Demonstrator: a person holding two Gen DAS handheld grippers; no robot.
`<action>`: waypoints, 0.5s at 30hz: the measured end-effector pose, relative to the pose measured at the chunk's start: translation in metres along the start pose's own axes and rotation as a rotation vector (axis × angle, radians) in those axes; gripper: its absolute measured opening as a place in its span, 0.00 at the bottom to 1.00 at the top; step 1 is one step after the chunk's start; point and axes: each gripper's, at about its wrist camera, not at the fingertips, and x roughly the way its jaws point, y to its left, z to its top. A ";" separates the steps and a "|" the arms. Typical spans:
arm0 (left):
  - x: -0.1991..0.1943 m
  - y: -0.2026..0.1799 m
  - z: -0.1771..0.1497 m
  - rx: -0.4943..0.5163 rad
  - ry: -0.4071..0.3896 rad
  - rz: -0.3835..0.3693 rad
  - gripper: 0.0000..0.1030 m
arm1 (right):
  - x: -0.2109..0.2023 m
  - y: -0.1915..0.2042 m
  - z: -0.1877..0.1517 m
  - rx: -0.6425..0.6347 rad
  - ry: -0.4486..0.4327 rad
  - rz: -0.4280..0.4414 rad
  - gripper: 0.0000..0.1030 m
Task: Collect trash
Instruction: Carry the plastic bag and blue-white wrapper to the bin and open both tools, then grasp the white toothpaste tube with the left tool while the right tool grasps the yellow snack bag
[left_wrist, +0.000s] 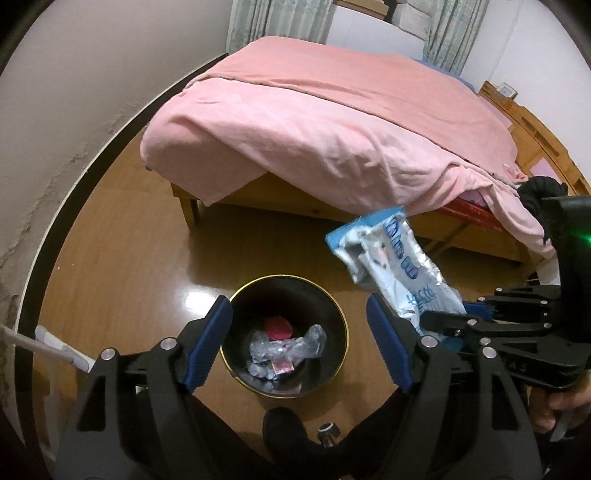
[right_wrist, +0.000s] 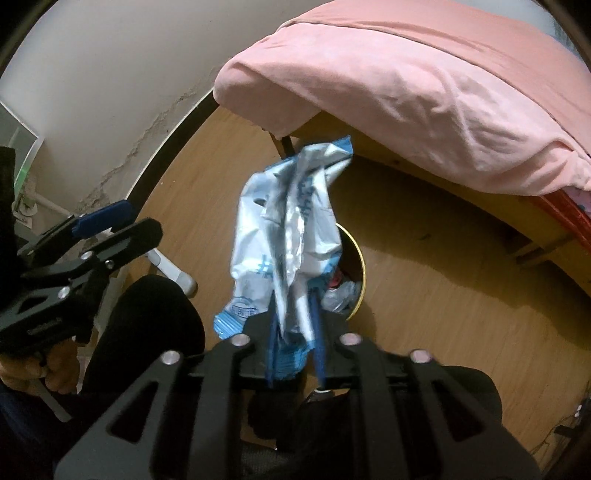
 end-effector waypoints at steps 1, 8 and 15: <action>-0.003 0.001 0.000 -0.002 -0.007 0.005 0.77 | 0.000 -0.001 0.002 0.002 -0.004 0.002 0.66; -0.037 0.014 -0.002 0.002 -0.060 0.042 0.81 | -0.007 0.014 0.018 -0.022 -0.047 0.008 0.73; -0.119 0.035 -0.007 0.009 -0.169 0.178 0.88 | -0.040 0.072 0.045 -0.148 -0.150 0.031 0.73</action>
